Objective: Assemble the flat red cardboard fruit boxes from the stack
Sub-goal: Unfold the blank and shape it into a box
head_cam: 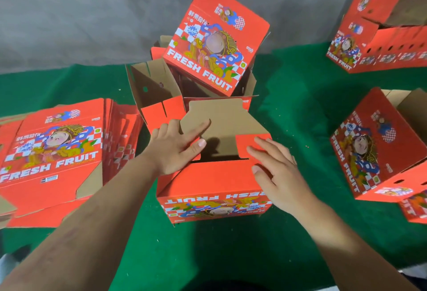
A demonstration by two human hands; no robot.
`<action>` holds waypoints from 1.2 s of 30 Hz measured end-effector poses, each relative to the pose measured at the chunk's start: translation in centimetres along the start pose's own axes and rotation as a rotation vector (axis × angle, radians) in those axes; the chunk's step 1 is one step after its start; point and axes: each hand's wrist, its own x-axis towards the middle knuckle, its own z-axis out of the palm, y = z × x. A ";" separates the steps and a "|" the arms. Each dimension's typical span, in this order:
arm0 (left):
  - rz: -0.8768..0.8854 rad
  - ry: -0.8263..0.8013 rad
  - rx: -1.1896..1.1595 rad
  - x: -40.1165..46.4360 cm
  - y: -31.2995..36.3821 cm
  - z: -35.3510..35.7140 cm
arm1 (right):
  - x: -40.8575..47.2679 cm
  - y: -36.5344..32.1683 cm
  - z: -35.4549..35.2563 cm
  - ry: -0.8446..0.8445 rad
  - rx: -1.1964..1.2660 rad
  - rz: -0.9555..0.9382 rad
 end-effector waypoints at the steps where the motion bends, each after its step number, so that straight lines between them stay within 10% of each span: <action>1: 0.015 0.073 0.012 0.0 0.1 0.6 | -0.1 0.0 0.0 -0.035 0.018 0.020; 7: 0.214 0.442 -0.568 -1.9 -1.0 1.6 | 2.9 -1.4 -1.1 0.056 0.523 0.524; 11: 0.168 0.245 -0.638 -2.3 -0.9 1.3 | 4.3 -1.3 -1.7 -0.190 0.938 0.955; 16: -0.129 0.041 -0.155 -2.4 0.7 1.8 | 3.8 0.5 -0.7 -0.273 0.397 0.673; 19: -0.506 -0.081 -0.185 -2.3 2.3 1.7 | 4.5 0.2 0.0 -0.223 0.182 0.590; 22: -0.477 -0.042 -0.261 -2.7 2.6 1.8 | 4.3 -0.2 0.6 -0.196 -0.064 0.574; 26: -0.399 0.225 -0.948 -3.4 2.8 0.9 | 3.4 -0.2 -1.0 -0.142 0.241 0.596; 29: -0.731 0.548 -1.338 -3.9 2.8 0.5 | 3.3 0.1 -2.7 0.075 0.513 0.631; 33: -0.782 -0.220 -1.822 -5.4 2.0 -0.2 | 2.6 0.1 -3.3 0.239 0.577 0.656; 36: -0.588 -0.093 -1.857 -6.3 3.3 2.1 | 1.4 0.7 -2.6 0.306 0.652 0.620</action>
